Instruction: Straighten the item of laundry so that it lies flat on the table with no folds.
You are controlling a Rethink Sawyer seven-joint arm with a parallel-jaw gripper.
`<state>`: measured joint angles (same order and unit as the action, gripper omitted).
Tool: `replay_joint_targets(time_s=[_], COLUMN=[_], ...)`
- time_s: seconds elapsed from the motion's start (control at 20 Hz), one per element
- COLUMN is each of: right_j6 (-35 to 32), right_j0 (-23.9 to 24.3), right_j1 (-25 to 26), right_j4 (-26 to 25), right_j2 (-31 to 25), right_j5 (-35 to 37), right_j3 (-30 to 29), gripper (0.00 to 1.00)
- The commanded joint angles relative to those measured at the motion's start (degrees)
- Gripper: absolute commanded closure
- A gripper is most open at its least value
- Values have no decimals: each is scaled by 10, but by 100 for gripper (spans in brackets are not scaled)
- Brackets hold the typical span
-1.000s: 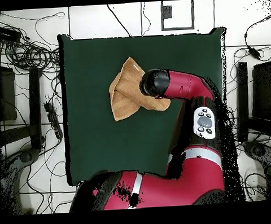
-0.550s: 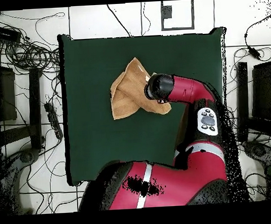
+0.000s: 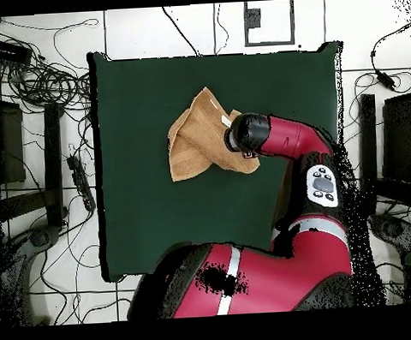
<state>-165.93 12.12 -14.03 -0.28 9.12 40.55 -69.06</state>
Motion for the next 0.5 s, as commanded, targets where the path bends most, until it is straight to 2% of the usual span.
replay_joint_targets(time_s=[0.05, 0.1, 0.5], right_j6=[100, 106, 124], right_j0=[5, 9, 14], right_j1=[-10, -9, -11], right_j4=[-20, -21, -27], right_j2=[-80, -85, -93], right_j5=[54, 51, 53], right_j3=[-68, -69, -72], gripper=[0, 100, 100])
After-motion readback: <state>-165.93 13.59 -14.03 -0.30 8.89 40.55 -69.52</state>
